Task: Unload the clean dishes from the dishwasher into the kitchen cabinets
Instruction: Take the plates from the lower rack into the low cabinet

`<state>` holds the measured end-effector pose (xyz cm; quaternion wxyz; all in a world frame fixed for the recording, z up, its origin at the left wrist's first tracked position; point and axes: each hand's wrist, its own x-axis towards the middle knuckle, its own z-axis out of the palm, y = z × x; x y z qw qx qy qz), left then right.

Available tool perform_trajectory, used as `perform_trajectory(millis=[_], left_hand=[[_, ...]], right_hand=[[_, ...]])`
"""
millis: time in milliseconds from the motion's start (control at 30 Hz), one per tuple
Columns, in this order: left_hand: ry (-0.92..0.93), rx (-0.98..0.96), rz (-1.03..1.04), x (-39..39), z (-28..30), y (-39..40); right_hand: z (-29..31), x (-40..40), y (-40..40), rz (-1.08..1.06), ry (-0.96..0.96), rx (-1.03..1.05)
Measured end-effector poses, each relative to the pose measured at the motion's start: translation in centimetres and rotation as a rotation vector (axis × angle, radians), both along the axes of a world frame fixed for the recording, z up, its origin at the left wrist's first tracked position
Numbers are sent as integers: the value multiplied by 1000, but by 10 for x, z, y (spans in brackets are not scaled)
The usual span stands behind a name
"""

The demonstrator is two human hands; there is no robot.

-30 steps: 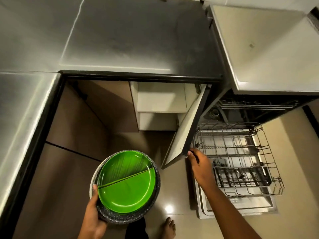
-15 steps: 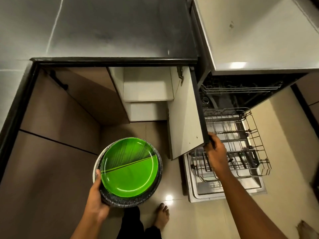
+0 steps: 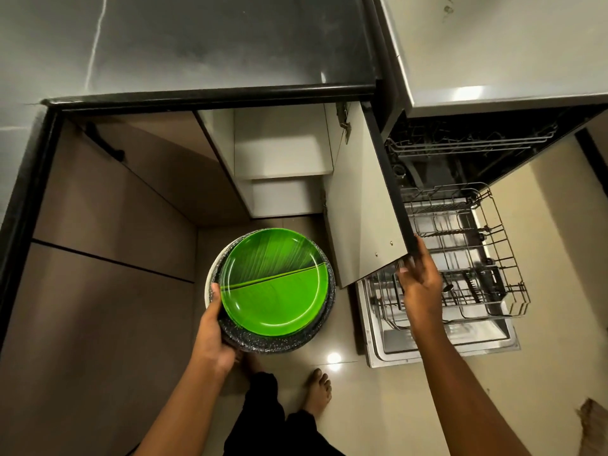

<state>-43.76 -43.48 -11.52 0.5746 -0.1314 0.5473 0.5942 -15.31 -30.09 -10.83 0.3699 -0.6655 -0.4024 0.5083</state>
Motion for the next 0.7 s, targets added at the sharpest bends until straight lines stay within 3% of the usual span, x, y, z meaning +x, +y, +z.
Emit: perform_trajectory(millis=[267, 467, 533, 633, 700], left_hand=[[-6, -10, -54, -15, -13, 18], [-24, -45, -86, -43, -35, 37], [-34, -43, -101, -58, -42, 49], [-38, -35, -130, -79, -58, 70], [-37, -33, -159, -92, -67, 89]], right_hand=[[-4, 9, -13, -15, 23, -40], [-34, -20, -51, -171, -236, -121], [-47, -54, -56, -114, -130, -298], [-56, -112, -33, 66, 291, -480], [-64, -145, -3, 140, 464, -537]])
